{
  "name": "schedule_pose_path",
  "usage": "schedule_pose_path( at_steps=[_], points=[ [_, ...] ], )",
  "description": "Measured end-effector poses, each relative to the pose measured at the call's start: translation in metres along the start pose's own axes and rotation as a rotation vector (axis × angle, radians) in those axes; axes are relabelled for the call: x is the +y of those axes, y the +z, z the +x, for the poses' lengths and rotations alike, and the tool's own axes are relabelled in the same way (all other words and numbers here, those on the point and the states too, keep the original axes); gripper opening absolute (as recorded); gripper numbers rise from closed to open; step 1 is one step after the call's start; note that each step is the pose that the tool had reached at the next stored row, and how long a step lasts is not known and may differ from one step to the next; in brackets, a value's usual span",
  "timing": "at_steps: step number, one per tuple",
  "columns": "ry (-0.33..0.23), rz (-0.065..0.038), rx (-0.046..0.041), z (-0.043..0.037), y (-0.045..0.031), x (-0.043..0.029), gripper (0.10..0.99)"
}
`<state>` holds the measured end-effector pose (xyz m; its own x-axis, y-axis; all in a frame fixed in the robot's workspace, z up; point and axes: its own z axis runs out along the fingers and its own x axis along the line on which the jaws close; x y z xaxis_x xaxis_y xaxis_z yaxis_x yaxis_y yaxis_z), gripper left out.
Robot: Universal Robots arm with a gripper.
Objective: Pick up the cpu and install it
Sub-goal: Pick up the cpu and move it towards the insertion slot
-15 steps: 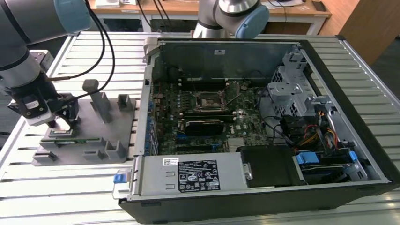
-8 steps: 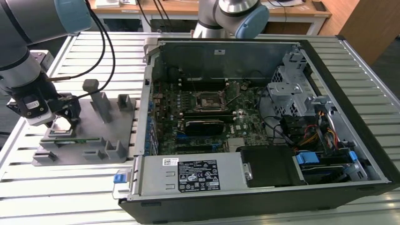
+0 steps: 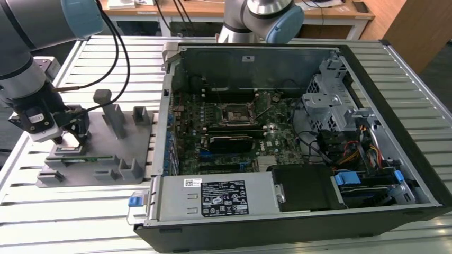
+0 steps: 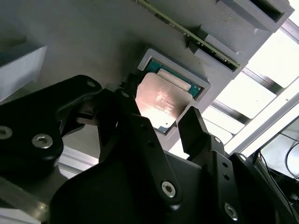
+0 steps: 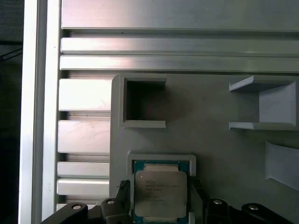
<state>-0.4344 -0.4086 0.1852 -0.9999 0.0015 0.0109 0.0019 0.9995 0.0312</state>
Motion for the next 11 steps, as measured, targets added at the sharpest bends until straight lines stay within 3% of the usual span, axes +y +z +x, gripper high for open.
schedule_pose_path(
  at_steps=[3,11],
  points=[
    [0.0,0.0,0.0002,0.0,0.0,0.0,0.533],
    [0.0,0.0,0.0,0.0001,-0.0063,0.0002,0.533]
  ],
)
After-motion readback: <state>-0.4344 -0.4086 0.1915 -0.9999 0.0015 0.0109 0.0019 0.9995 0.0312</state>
